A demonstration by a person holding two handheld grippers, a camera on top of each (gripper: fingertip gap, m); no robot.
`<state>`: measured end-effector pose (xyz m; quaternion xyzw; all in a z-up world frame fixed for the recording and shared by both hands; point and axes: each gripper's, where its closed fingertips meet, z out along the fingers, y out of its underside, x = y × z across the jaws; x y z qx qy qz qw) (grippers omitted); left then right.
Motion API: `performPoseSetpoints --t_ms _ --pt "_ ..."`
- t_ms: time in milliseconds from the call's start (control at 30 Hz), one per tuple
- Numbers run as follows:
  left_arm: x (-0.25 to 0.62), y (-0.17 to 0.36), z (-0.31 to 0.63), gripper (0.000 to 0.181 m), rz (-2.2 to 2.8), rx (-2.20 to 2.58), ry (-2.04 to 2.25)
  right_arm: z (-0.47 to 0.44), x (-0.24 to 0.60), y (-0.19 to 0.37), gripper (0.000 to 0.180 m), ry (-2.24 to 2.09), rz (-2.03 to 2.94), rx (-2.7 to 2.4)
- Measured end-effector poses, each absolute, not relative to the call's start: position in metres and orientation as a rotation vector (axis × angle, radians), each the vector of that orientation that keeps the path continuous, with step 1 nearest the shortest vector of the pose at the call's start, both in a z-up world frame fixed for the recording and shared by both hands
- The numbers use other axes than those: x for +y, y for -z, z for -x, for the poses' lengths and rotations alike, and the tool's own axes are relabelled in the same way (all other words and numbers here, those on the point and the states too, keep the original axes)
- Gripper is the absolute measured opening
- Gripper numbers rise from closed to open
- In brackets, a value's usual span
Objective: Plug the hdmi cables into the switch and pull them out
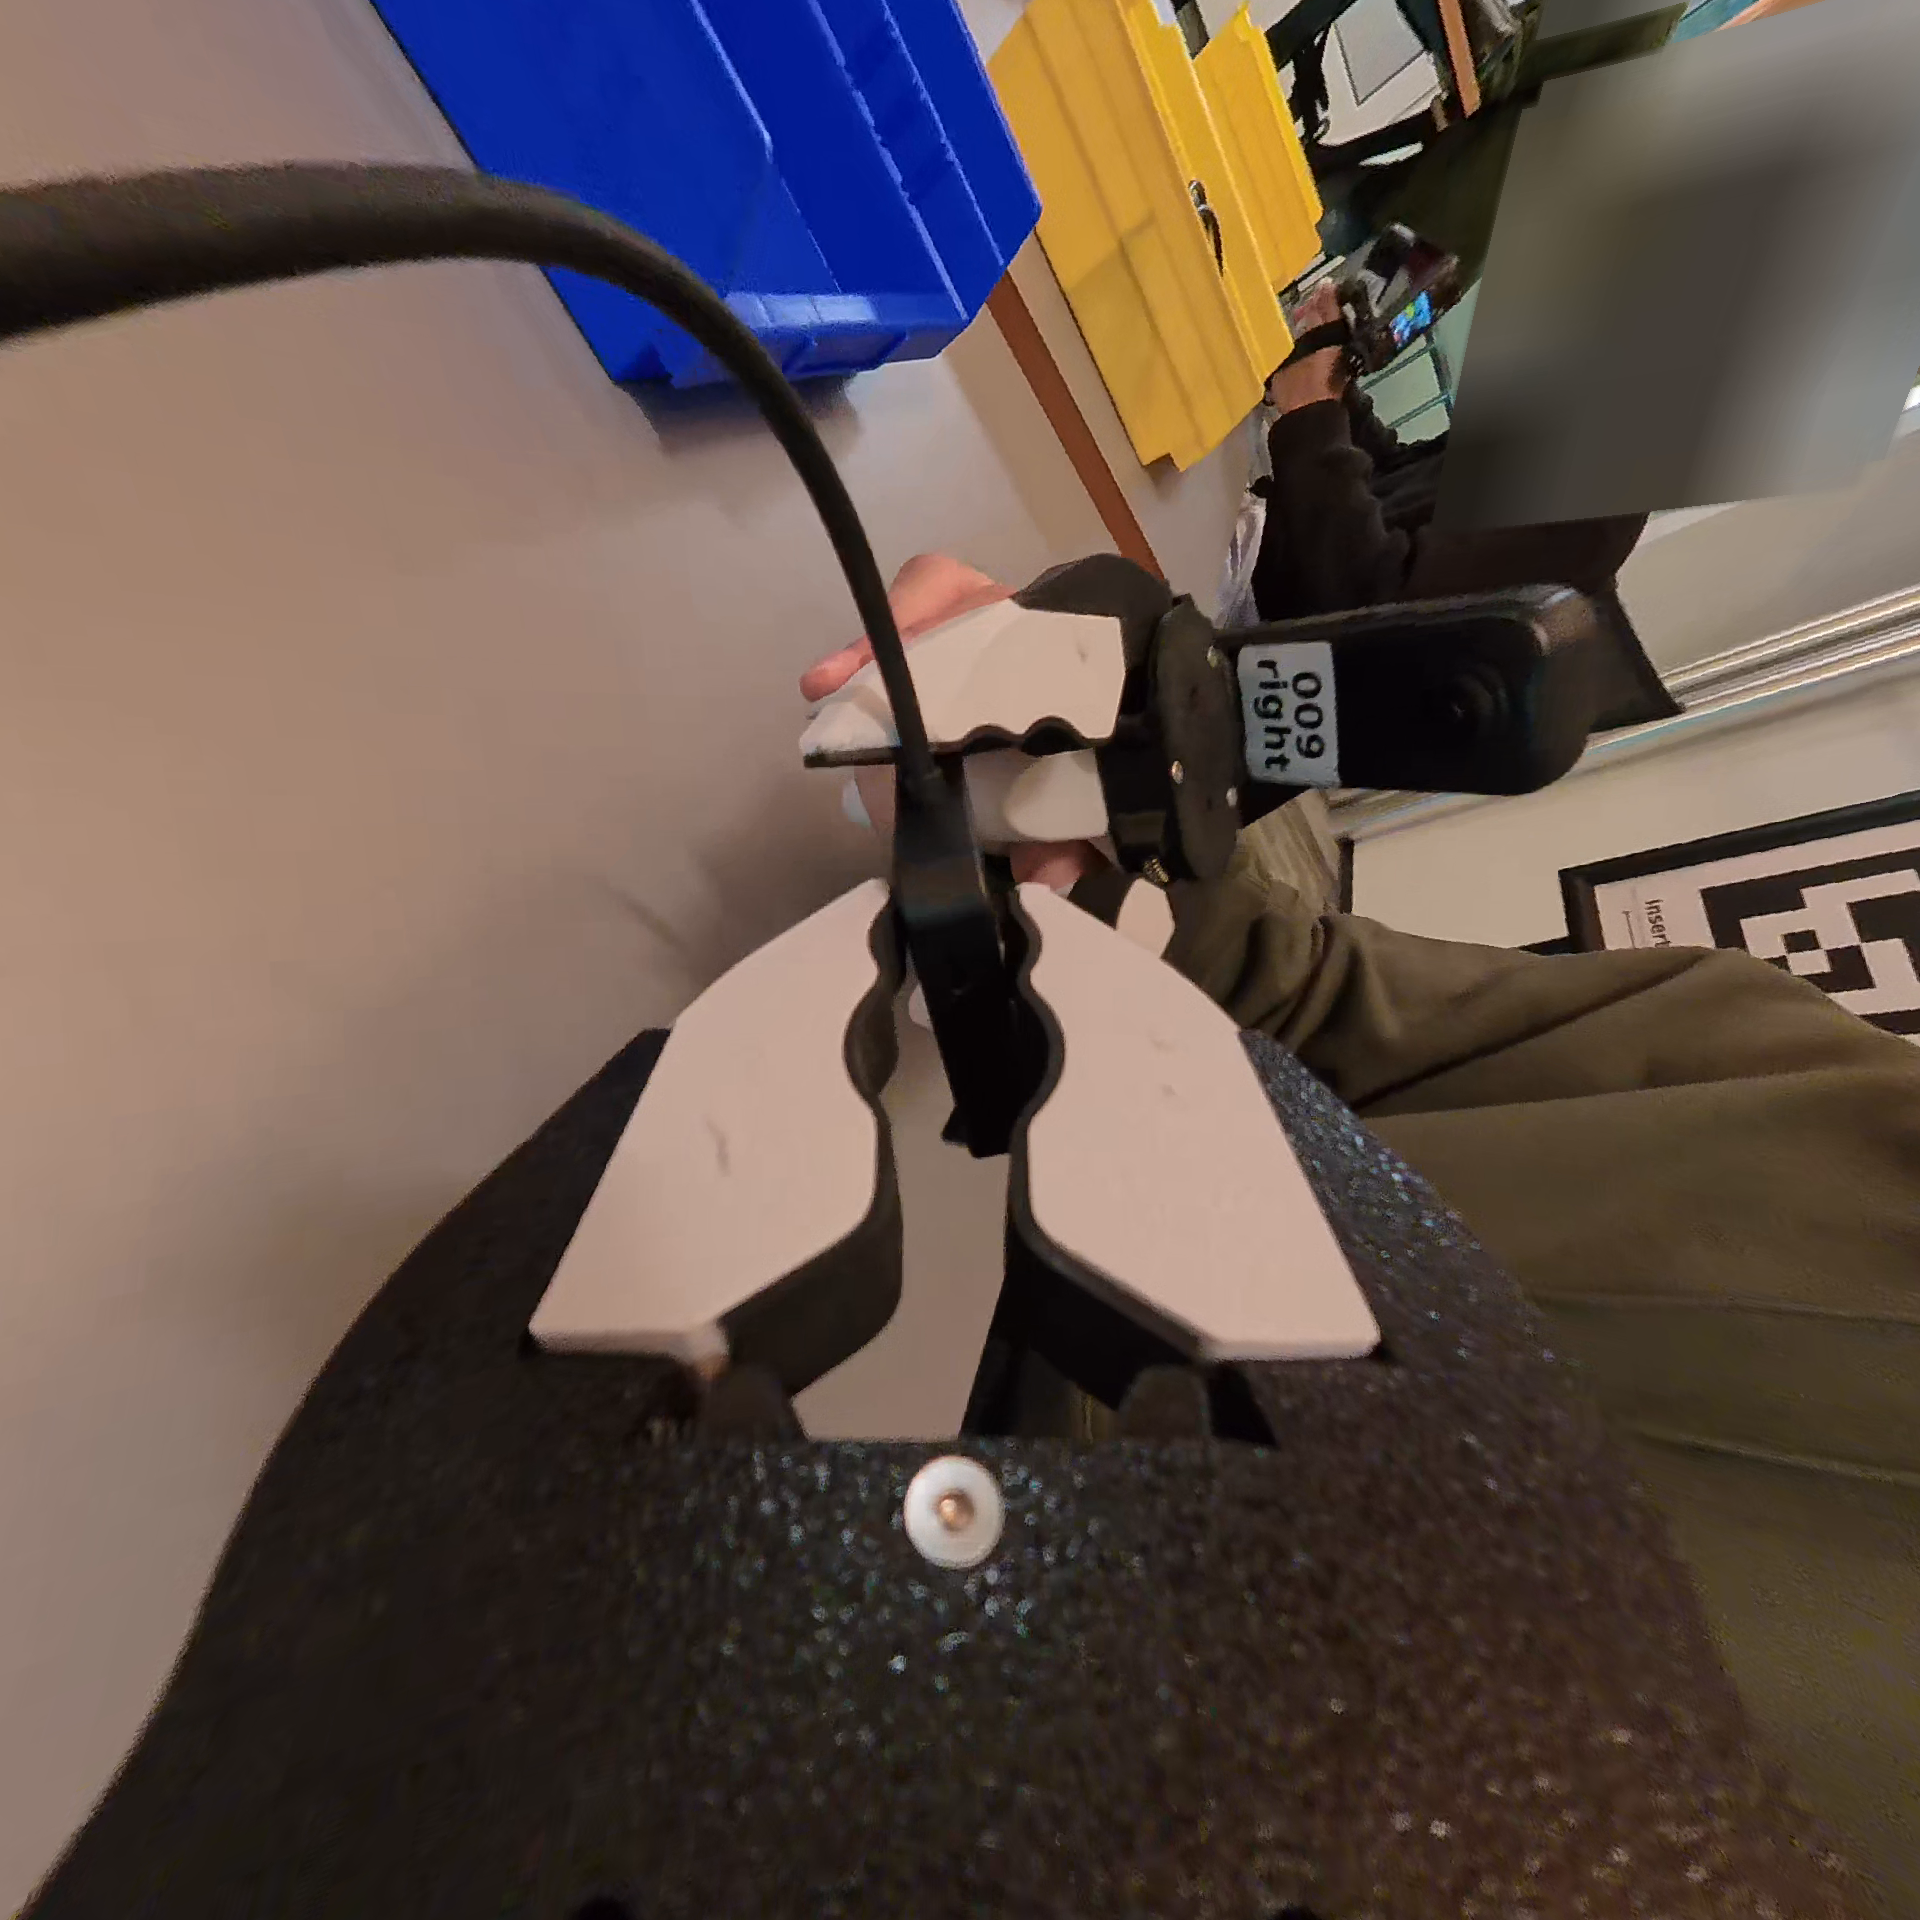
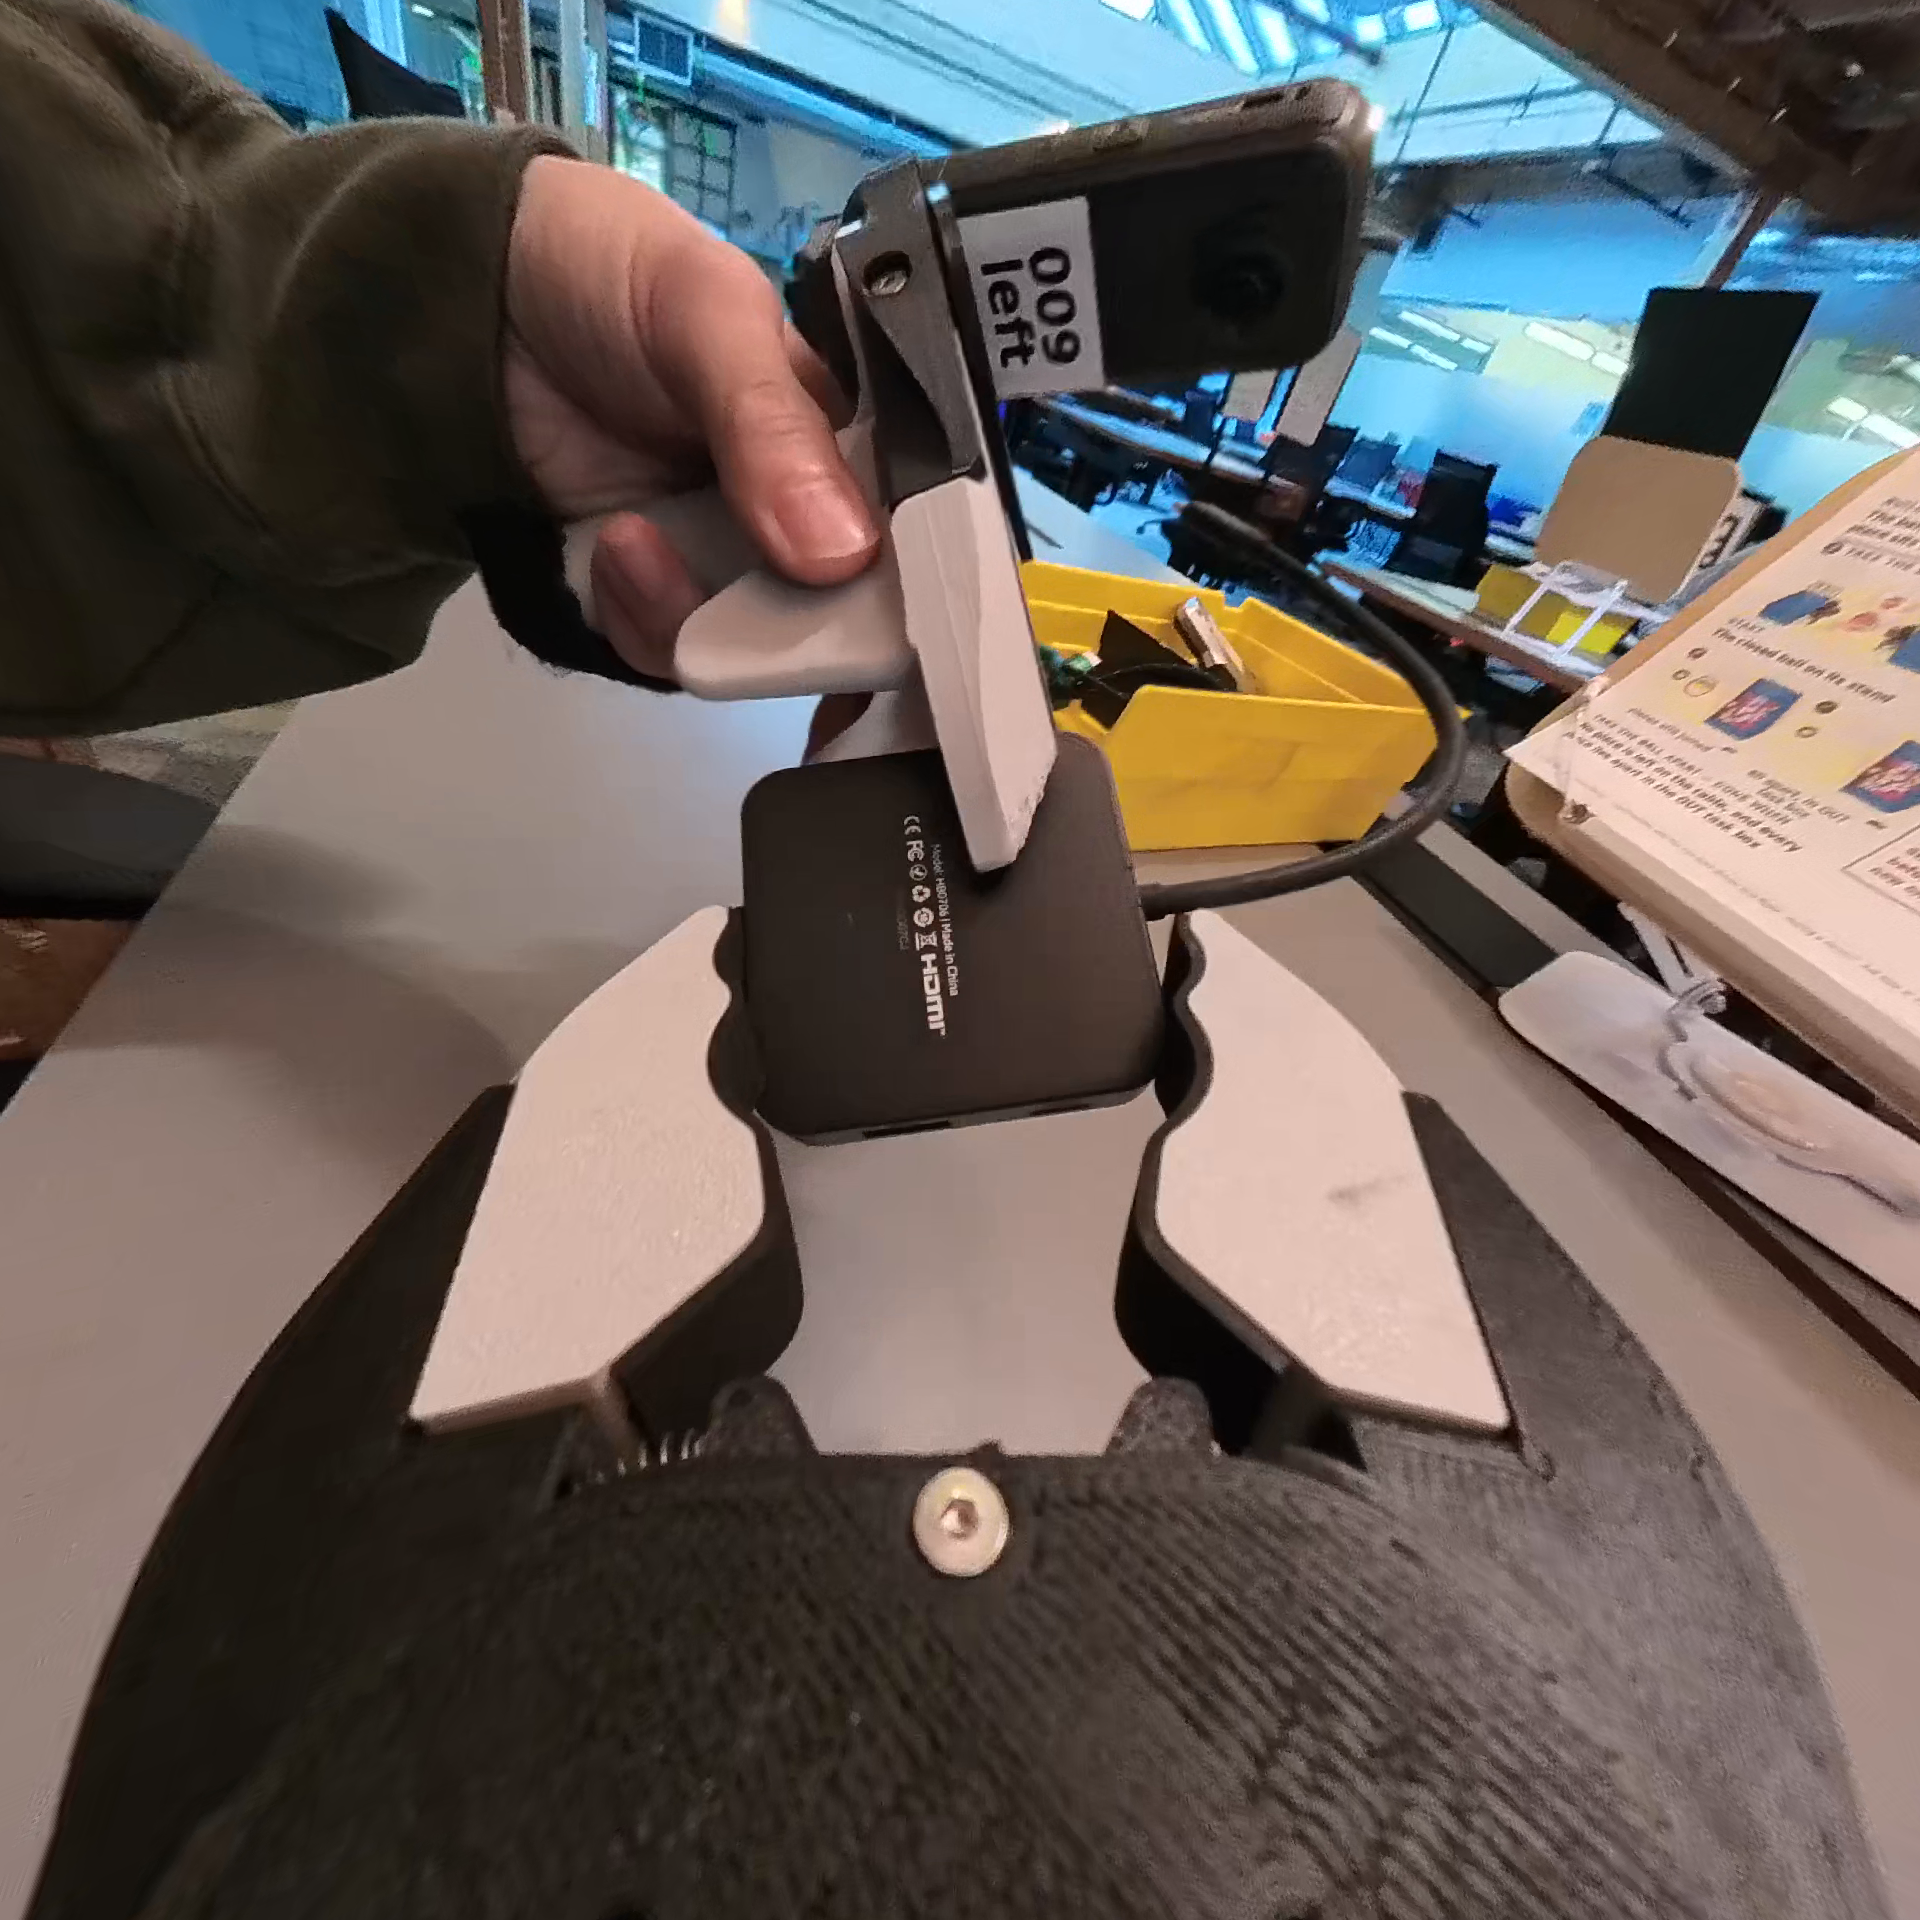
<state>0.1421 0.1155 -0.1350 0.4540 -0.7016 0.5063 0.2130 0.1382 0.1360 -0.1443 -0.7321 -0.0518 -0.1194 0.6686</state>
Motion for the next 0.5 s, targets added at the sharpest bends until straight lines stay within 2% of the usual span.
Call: performPoseSetpoints --t_ms 200,367,500 --pt "0.114 0.136 -0.145 0.016 -1.233 -1.834 -1.449 -0.141 0.136 0.146 0.076 0.294 1.654 -0.115" --pt "0.119 0.133 -0.147 0.021 -1.18 -2.04 -1.555 -0.151 0.132 0.146 0.076 0.267 1.616 -0.05" --pt "0.157 0.106 -0.153 0.025 -1.197 -2.304 -1.706 -0.189 0.111 0.143 0.076 0.275 1.499 0.177"
